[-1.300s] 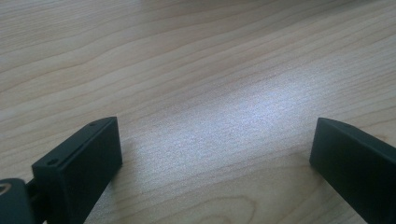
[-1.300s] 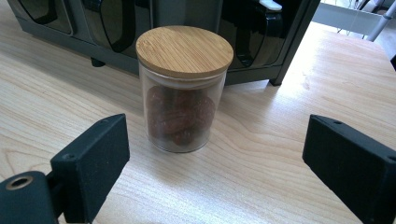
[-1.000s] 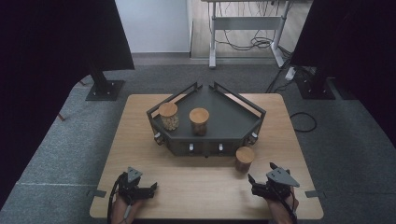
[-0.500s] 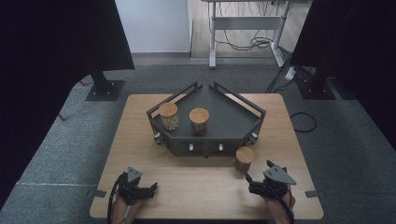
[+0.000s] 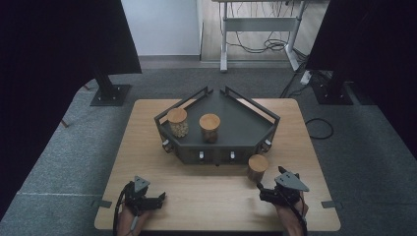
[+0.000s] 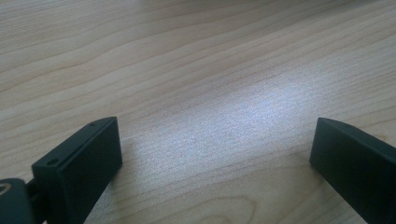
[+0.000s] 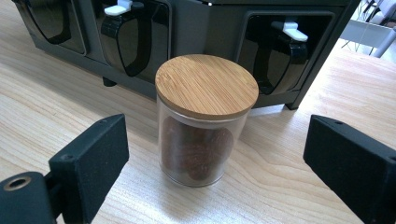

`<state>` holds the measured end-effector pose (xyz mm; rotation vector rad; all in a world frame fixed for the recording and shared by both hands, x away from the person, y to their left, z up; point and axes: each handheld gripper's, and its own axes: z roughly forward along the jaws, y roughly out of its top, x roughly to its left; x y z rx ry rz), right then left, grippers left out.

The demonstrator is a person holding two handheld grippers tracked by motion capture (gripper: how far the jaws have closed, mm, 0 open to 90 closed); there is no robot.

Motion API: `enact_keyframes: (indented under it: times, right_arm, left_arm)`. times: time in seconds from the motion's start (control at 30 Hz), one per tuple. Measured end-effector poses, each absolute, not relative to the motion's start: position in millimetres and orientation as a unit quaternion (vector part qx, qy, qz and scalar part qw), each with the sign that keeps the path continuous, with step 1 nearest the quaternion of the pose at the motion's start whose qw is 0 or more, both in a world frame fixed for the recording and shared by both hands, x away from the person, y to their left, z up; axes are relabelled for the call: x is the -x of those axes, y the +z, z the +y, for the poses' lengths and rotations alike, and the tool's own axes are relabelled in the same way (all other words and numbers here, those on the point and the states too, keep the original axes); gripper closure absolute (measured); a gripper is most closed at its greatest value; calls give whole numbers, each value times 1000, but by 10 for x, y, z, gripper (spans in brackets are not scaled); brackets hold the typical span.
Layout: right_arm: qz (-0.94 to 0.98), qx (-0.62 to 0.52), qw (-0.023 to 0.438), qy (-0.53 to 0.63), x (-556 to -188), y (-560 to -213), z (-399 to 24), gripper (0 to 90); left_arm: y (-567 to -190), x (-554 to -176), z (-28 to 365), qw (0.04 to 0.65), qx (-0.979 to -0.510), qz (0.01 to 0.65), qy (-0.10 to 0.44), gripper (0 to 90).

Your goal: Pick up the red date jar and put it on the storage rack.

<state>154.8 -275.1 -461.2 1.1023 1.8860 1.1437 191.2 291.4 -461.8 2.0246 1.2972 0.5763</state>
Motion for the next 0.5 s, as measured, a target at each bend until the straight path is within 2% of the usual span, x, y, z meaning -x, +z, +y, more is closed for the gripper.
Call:
enact_keyframes:
  times: [0.5]
  right_arm:
    - [721, -424, 333, 436, -1638, -4628, -2696, 62]
  left_arm:
    - [-4619, -1912, 2914, 328, -773, 495, 220, 20]
